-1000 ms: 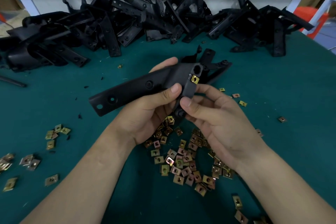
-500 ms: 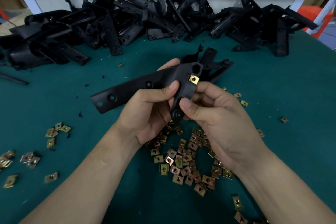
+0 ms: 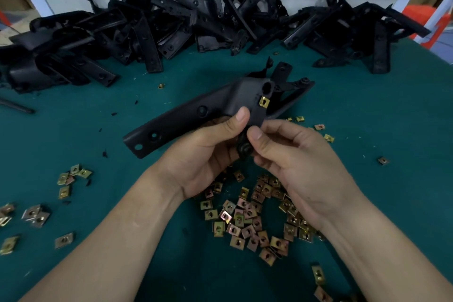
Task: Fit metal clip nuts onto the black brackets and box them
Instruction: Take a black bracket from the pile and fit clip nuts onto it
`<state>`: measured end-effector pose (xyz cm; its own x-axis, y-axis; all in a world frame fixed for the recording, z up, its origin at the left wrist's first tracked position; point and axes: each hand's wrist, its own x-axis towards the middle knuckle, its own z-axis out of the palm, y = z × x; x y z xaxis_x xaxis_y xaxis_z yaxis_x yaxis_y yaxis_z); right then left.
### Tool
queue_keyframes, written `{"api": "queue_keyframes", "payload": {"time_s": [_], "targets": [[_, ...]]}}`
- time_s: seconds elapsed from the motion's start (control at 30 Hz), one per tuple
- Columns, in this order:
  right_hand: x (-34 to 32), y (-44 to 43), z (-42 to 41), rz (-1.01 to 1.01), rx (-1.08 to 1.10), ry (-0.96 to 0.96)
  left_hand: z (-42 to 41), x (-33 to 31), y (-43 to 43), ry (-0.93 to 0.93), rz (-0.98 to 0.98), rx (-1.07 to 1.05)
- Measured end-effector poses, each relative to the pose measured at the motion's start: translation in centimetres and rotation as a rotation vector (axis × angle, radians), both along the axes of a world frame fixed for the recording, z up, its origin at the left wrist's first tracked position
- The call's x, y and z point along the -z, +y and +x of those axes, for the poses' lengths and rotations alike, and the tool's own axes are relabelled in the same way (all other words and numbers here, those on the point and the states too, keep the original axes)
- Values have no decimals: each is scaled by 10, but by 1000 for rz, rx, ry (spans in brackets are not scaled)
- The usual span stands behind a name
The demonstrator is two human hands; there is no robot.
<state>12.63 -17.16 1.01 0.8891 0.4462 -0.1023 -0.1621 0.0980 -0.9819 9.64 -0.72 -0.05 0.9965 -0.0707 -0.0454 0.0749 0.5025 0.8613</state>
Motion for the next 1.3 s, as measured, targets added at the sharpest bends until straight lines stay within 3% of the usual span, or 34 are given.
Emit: {"api": "queue_keyframes", "payload": {"time_s": [0.3, 0.5, 0.73, 0.9, 1.17, 1.3], "targets": [[-10, -5, 2, -176, -123, -143, -1, -8, 2, -3, 26, 5], [-7, 3, -2, -20, -73, 59, -3, -6, -4, 0, -1, -62], [-12, -4, 1, -206, -185, -96, -1, -11, 4, 75, 103, 0], [-10, 3, -4, -1, -118, 87, -2, -9, 1, 37, 12, -23], [-13, 0, -2, 47, -134, 154, -2, -8, 1, 76, 6, -4], [-15, -12, 8, 43, -21, 159, -3, -15, 15, 58, -259, -184]]}}
